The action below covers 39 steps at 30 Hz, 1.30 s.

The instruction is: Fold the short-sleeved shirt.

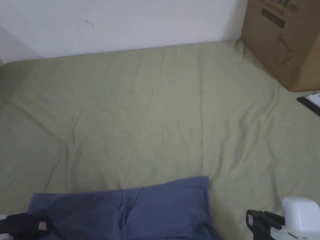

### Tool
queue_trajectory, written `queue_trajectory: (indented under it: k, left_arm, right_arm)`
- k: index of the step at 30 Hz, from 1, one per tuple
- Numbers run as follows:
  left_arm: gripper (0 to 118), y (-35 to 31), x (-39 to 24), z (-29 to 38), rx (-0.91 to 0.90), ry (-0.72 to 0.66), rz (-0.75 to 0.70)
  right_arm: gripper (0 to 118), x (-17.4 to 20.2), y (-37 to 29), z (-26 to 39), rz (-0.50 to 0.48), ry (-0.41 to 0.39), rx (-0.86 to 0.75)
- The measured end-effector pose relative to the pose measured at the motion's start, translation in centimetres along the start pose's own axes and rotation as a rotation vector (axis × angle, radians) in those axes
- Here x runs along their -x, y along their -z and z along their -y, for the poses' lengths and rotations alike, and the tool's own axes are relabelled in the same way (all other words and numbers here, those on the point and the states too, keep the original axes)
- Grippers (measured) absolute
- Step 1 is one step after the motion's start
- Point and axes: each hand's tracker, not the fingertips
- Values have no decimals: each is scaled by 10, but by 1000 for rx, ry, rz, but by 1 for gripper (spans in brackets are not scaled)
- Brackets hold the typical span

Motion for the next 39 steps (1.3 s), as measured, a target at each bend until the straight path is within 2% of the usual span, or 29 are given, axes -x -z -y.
queue_trajectory:
  k: [7,10,13,20,24,27,28,30,33,36,37,38,39]
  left_arm:
    - [6,11,-100,22,3,126,28]
    - [6,30,-145,33,35,252,27]
    - [6,65,-180,46,130,304,72]
    - [9,149,-221,62,236,265,98]
    - [38,165,-230,62,317,219,180]
    - [113,163,-229,62,315,156,323]
    - [118,158,-238,62,310,151,365]
    - [118,149,-240,56,297,181,344]
    - [118,133,-243,51,217,294,237]
    - [117,117,-223,47,184,354,146]
    - [114,110,-210,46,167,337,150]
    - [107,104,-200,45,151,327,152]
    - [81,98,-189,44,126,299,152]
  right_arm:
    - [0,-20,-15,6,-3,11,-11]
    - [0,-33,-22,11,3,20,-8]
    - [0,-47,-27,18,28,37,0]
    - [0,-74,-47,36,65,91,8]
    - [0,-84,-53,41,90,133,12]
    - [0,-87,-54,41,98,156,8]
    - [0,-87,-54,41,99,159,9]
    - [0,-84,-53,39,99,148,9]
    - [0,-77,-53,38,96,110,10]
    - [0,-70,-52,37,89,79,14]
    - [0,-68,-50,36,87,72,16]
    - [0,-66,-48,36,85,68,20]
    - [0,-65,-46,36,79,63,26]
